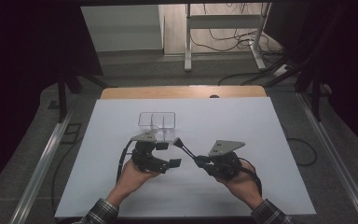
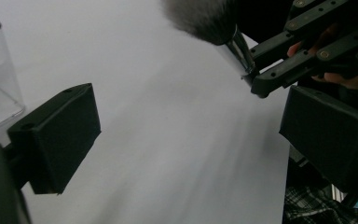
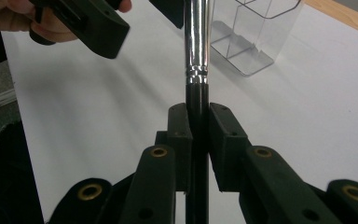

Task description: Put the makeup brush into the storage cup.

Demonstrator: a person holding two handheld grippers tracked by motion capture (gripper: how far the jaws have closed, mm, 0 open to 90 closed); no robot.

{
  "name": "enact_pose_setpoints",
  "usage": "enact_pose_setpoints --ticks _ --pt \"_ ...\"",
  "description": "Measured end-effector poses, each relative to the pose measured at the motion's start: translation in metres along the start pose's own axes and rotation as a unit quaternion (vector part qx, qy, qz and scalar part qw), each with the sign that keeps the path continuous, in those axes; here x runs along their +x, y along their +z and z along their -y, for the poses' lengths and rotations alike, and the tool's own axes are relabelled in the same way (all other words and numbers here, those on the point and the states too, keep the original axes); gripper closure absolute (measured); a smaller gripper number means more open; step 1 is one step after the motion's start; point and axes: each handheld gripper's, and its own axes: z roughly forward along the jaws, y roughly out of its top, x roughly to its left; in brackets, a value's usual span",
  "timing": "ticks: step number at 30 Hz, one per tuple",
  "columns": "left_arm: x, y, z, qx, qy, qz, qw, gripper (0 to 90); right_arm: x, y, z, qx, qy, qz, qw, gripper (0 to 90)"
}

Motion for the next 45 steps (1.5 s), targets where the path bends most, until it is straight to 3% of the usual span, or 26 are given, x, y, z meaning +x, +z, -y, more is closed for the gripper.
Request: enact_pose_setpoints --ticks 5,16,27,32,34,38,40,45 --pt "-0.001 0.004 -0.002 -0.002 0.001 0.015 0.9999 11.2 0.004 0.003 -0.002 -0.004 -0.006 -0.006 1.0000 78.9" --pt "-0.002 0.007 -0.006 -0.010 -0.010 0.056 0.9983 37.5 0.008 0.007 -0.004 -0.007 -0.016 -0.011 0.9998 78.9" --pt "-0.003 0.008 -0.005 0.000 -0.019 0.065 0.9977 58.7 0.012 0.013 -0.005 -0.001 -0.025 -0.021 0.9995 78.8" --pt "-0.004 0.008 -0.005 -0.006 -0.031 0.102 0.9943 76.7 0.015 0.017 -0.003 0.012 -0.038 -0.013 0.9991 78.1" --pt "-0.008 0.007 -0.007 0.002 -0.021 0.090 0.9957 76.9 0.016 0.018 -0.003 0.015 -0.040 -0.015 0.9990 77.7" --pt "-0.009 0.007 -0.007 0.003 -0.019 0.089 0.9959 77.0 0.014 0.017 -0.003 0.012 -0.030 -0.021 0.9993 76.1" --pt "-0.011 0.007 -0.007 0.007 -0.013 0.078 0.9969 77.0 0.011 0.017 -0.002 0.012 -0.018 -0.030 0.9993 70.2" --pt "-0.011 0.006 -0.006 0.012 -0.005 0.066 0.9978 76.9 0.009 0.016 0.001 0.019 -0.006 -0.034 0.9992 65.9"
